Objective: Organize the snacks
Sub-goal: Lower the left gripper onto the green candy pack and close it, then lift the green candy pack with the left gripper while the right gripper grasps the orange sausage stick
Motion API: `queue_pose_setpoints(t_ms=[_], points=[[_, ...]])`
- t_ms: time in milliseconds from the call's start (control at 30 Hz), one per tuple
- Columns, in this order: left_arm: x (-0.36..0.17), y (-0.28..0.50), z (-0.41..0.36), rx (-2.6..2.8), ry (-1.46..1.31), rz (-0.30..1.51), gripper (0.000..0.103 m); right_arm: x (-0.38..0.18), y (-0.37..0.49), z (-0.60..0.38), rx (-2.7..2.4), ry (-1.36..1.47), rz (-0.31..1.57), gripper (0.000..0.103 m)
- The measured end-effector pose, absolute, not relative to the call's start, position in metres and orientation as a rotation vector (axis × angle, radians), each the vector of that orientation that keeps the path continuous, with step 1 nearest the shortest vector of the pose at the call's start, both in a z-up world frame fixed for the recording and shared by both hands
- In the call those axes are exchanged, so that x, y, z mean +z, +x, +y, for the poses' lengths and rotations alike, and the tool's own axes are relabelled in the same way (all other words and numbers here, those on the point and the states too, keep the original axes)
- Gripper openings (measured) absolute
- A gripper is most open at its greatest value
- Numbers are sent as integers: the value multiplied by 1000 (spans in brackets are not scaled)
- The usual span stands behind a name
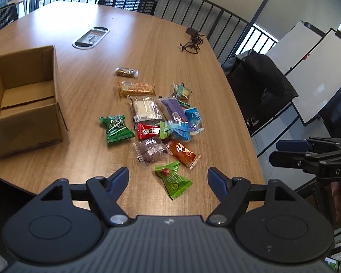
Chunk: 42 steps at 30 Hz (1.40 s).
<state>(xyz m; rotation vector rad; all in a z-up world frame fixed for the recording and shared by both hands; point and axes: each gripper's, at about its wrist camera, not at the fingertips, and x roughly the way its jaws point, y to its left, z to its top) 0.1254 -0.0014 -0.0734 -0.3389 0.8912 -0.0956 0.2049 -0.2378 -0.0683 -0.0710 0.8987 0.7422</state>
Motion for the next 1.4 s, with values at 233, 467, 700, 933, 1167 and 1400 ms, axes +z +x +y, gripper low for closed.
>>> queue_pose_setpoints(t_ms=[233, 467, 700, 933, 1167, 1400], points=[[-100, 148, -12, -115, -381, 945, 67, -92, 220, -226, 749, -74, 960, 58], [-133, 170, -27, -56, -458, 1004, 57, -105, 230, -216, 752, -96, 974, 55], [-146, 185, -34, -6, -515, 1031, 55, -119, 236, -208, 769, -161, 985, 50], [-160, 196, -37, 62, -583, 1061, 49, -136, 244, -201, 776, -190, 1016, 41], [-173, 200, -38, 126, -587, 1097, 33, -143, 249, -198, 769, -209, 1031, 39], [-172, 196, -32, 139, -583, 1083, 21, -145, 256, -193, 763, -206, 1026, 40]])
